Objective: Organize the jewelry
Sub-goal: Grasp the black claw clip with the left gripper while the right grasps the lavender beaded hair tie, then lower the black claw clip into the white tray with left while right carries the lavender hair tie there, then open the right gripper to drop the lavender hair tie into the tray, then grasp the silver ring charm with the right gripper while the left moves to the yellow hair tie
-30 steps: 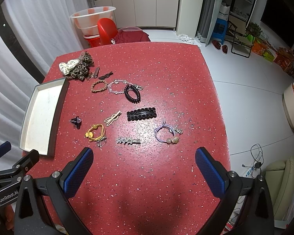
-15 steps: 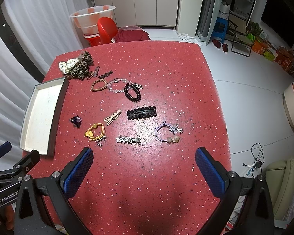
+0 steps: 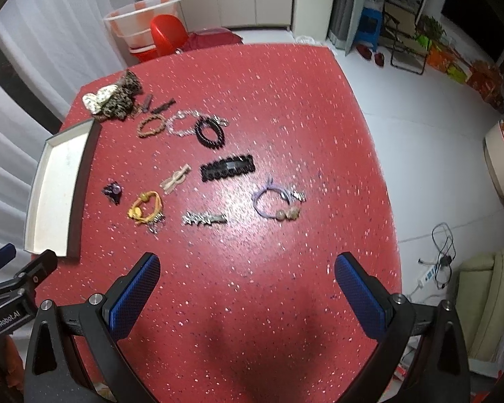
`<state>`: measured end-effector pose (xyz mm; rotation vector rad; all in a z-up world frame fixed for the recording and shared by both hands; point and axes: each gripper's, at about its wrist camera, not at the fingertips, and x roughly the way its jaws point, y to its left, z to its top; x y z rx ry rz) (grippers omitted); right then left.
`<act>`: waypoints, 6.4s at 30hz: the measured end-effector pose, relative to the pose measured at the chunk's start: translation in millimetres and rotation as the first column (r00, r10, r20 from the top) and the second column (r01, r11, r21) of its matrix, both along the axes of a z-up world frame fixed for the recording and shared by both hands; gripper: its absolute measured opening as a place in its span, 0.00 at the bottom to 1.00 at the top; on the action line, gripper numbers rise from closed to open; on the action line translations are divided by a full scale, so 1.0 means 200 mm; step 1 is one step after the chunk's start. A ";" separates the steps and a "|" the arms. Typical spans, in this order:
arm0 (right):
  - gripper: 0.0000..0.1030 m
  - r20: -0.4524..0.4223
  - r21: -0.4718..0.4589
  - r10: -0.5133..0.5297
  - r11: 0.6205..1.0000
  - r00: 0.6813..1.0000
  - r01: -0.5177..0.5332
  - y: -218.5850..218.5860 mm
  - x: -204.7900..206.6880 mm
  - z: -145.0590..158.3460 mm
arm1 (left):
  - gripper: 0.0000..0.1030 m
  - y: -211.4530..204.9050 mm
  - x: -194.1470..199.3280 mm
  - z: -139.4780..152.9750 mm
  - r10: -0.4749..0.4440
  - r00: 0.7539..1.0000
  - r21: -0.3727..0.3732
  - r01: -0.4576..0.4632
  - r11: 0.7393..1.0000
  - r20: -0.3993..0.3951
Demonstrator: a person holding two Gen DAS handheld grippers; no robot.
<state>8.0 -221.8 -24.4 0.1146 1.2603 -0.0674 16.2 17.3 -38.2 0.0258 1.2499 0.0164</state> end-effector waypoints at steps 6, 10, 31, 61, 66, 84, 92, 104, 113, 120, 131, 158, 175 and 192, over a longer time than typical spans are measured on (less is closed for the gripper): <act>1.00 -0.045 0.000 -0.039 0.999 0.998 0.039 -0.08 -0.01 -0.11 | 1.00 -0.01 0.04 -0.11 0.000 0.999 -0.006 0.000 1.000 -0.039; 1.00 -0.069 0.001 -0.058 0.998 0.996 0.058 -0.13 0.01 -0.19 | 1.00 -0.01 0.10 -0.20 0.007 0.998 -0.023 -0.008 1.000 -0.063; 1.00 -0.109 0.045 -0.146 0.987 0.983 0.152 -0.34 0.24 -0.60 | 1.00 -0.01 0.50 -0.56 0.061 0.998 -0.097 -0.064 0.993 -0.034; 0.13 -0.006 0.050 -0.156 0.986 0.988 0.156 -0.18 0.45 -0.64 | 0.30 -0.03 0.62 -0.59 0.026 0.999 -0.113 -0.022 0.993 0.033; 0.13 0.012 0.090 -0.144 0.986 0.989 0.143 -0.21 0.38 -0.58 | 0.30 -0.05 0.59 -0.54 0.004 0.999 -0.138 0.002 0.990 0.043; 0.13 0.049 0.164 -0.116 0.981 0.992 0.107 -0.11 0.26 -0.32 | 0.30 0.17 0.37 -0.28 -0.014 0.994 -0.193 0.035 0.981 0.109; 0.13 0.091 0.196 -0.019 0.981 0.996 0.001 0.15 0.36 -0.20 | 0.30 0.42 0.35 -0.19 0.056 0.989 -0.194 -0.029 0.981 0.139; 0.13 0.151 0.237 0.183 0.947 0.971 -0.215 0.73 0.57 -0.12 | 0.30 0.82 0.40 -0.16 0.154 0.974 -0.175 -0.124 0.977 0.165; 0.13 0.182 0.285 0.297 0.896 0.937 -0.339 1.18 0.79 -0.10 | 0.30 1.07 0.49 -0.18 0.199 0.962 -0.159 -0.170 0.972 0.186; 0.13 0.193 0.294 0.351 0.870 0.916 -0.395 1.43 0.96 -0.13 | 0.30 1.21 0.66 -0.22 0.237 0.951 -0.165 -0.206 0.965 0.201; 0.13 0.130 0.337 0.309 0.880 0.942 -0.335 1.58 1.22 -0.31 | 0.30 1.26 0.92 -0.41 0.236 0.952 -0.127 -0.214 0.969 0.196; 0.40 0.052 0.283 0.325 0.902 0.944 -0.325 1.64 1.25 -0.60 | 0.74 1.23 1.00 -0.68 0.248 0.960 -0.015 -0.248 0.969 0.131; 0.69 0.093 0.342 0.281 0.892 0.955 -0.296 1.46 1.15 -0.35 | 1.00 1.18 0.89 -0.53 0.256 0.959 -0.022 -0.256 0.966 0.123; 0.83 0.059 0.381 0.243 0.891 0.968 -0.247 1.12 0.91 -0.33 | 1.00 1.01 0.72 -0.42 0.219 0.972 -0.021 -0.218 0.976 0.080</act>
